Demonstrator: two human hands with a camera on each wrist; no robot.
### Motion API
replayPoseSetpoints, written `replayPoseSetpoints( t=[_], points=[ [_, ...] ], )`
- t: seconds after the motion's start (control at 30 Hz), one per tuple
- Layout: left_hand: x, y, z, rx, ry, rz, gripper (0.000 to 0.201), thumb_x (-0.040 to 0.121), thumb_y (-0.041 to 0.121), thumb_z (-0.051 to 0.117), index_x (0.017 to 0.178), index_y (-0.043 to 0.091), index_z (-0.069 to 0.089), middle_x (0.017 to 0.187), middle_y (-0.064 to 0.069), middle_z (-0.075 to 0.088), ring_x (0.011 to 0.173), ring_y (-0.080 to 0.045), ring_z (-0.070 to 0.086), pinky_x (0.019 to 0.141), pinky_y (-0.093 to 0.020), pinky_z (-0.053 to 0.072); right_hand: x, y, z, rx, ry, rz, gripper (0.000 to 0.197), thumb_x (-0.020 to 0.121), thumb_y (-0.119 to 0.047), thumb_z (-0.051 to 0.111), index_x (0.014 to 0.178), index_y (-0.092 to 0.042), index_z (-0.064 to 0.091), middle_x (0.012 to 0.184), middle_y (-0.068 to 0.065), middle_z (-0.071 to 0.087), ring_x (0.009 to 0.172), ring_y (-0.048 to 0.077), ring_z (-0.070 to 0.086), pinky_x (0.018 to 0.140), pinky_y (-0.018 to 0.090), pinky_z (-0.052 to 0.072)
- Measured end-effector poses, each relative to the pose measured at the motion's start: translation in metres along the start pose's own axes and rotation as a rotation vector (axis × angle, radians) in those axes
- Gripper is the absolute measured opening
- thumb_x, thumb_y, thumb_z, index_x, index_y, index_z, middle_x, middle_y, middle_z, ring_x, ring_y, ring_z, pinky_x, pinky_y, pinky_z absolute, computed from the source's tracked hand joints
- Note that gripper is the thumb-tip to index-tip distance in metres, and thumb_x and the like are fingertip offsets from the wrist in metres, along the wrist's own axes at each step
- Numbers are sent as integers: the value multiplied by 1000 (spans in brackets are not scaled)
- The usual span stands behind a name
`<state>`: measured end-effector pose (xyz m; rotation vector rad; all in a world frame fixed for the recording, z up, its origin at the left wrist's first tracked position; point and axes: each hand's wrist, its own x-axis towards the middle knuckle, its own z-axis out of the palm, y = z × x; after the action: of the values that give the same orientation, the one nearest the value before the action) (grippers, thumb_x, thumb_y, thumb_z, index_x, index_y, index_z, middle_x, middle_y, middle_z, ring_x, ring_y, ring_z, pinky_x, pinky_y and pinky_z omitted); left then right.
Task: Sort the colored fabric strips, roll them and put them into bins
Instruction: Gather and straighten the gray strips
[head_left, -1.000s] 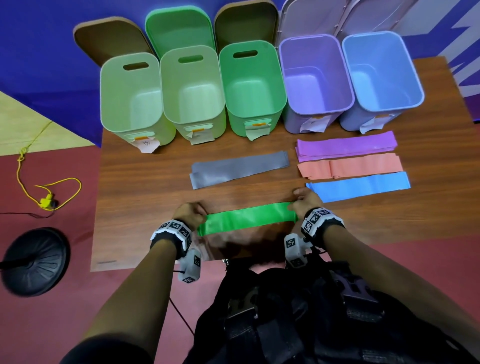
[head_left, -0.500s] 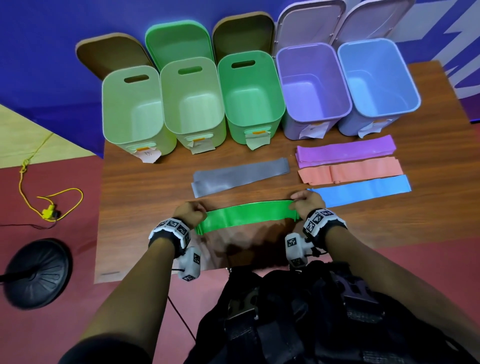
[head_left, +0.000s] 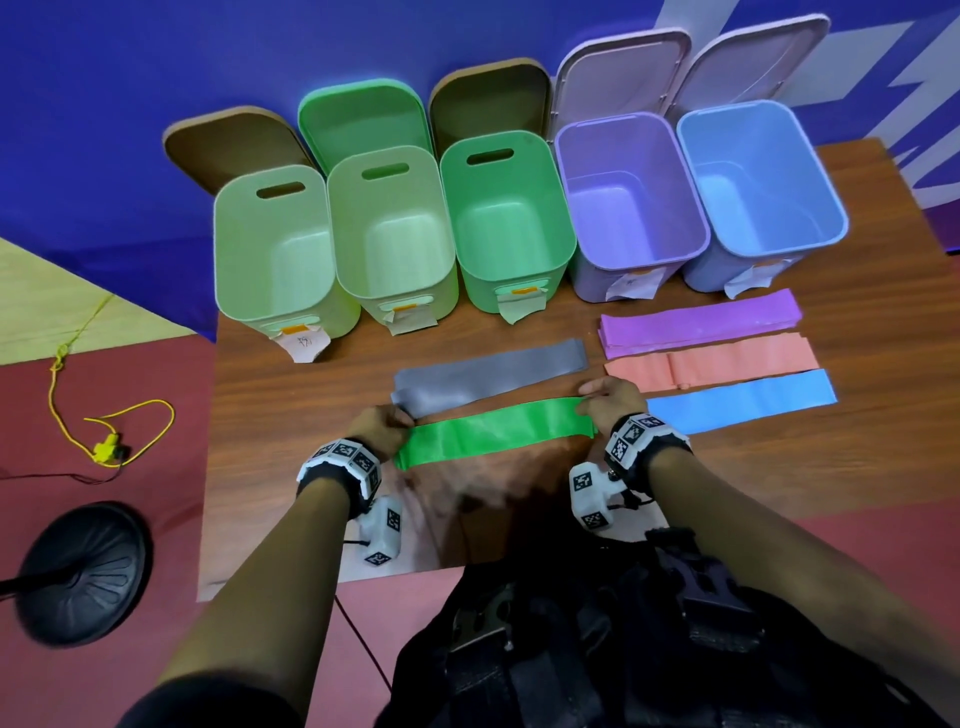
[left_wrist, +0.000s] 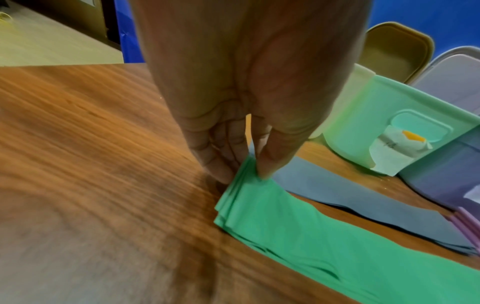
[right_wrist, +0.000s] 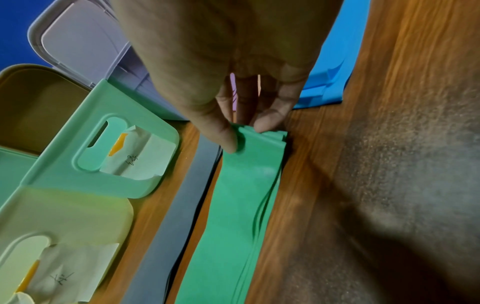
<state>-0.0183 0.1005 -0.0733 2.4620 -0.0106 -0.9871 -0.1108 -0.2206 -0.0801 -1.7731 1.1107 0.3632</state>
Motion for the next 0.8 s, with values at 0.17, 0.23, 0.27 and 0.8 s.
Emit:
replayPoseSetpoints(
  t=[0.17,0.23,0.27,0.8],
  points=[
    [3,2,-5,41,9,-29,12,86,11,64,88,23,64,107,-8,69,104,-30,65,86,-29,46,-1,3,5,5,40,-22,37,78,4,72,100,-24,60,104,-3,61,100,19,58,90,27,47],
    [4,6,-9,73,82,-25,11,84,13,67,91,21,66,105,-8,69,100,-32,65,84,-31,48,0,4,2,-15,71,-38,37,78,7,67,94,-26,61,102,-4,63,99,19,60,84,24,46],
    [5,8,-10,69,114,-31,10,83,14,68,90,21,66,102,-8,69,97,-32,65,83,-31,48,1,5,1,-27,91,-49,36,78,7,65,90,-26,62,98,-4,64,97,19,61,81,23,46],
    [-5,63,31,78,-5,142,11,88,12,63,80,20,61,81,2,65,83,-19,61,80,-26,47,-5,22,2,-181,75,-106,15,84,-10,71,85,-24,66,103,3,73,98,24,68,87,25,52]
  ],
)
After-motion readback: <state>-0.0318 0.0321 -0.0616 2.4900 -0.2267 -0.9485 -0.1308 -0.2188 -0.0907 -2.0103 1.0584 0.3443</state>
